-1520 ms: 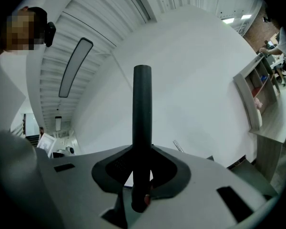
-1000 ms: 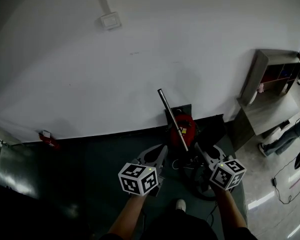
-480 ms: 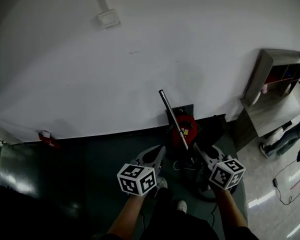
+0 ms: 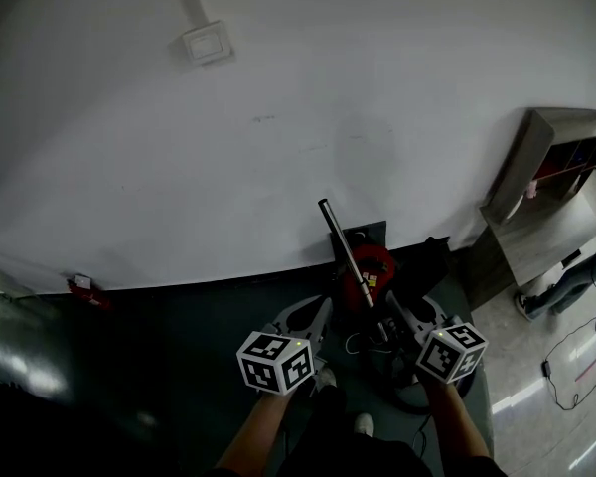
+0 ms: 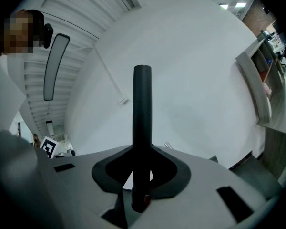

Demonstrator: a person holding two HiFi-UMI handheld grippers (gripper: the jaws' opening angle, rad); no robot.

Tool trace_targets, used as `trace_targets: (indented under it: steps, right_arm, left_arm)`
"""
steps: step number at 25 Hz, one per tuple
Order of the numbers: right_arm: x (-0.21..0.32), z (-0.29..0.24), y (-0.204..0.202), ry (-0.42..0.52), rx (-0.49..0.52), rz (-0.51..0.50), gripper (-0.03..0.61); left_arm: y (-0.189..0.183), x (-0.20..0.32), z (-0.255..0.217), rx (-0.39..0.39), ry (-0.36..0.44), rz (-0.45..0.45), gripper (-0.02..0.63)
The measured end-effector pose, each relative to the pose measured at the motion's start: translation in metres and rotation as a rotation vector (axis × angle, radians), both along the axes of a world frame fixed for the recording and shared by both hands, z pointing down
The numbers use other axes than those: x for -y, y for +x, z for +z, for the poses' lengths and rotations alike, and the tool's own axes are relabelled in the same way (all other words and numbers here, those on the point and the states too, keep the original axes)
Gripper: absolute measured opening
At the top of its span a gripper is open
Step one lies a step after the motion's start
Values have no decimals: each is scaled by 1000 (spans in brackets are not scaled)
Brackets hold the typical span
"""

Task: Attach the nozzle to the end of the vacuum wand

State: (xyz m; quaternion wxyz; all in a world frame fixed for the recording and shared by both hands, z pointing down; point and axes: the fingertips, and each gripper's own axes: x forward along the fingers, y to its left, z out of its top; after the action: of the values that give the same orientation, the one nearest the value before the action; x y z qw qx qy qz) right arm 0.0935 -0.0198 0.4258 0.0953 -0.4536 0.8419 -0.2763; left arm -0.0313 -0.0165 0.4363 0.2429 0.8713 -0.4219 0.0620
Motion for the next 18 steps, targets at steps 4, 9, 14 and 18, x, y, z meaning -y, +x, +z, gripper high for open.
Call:
trace_targets:
  steps: [4,9,14,18]
  right_arm:
    - [31,5,-9,-7,-2,10,91]
    - [67,8,-20,-14,-22,29,89]
    - [98,1,-24,-21,-31,68,91]
    - [112,-9,-27,-7,-32,98,89]
  left_arm:
    - [-10,32,8,-7,-16,7,3]
    - [-24,71,18,-19,-36,16,3]
    - [-31,105,18,-40,-54,43,3]
    - [-36,123,17,-45,-63,63,3]
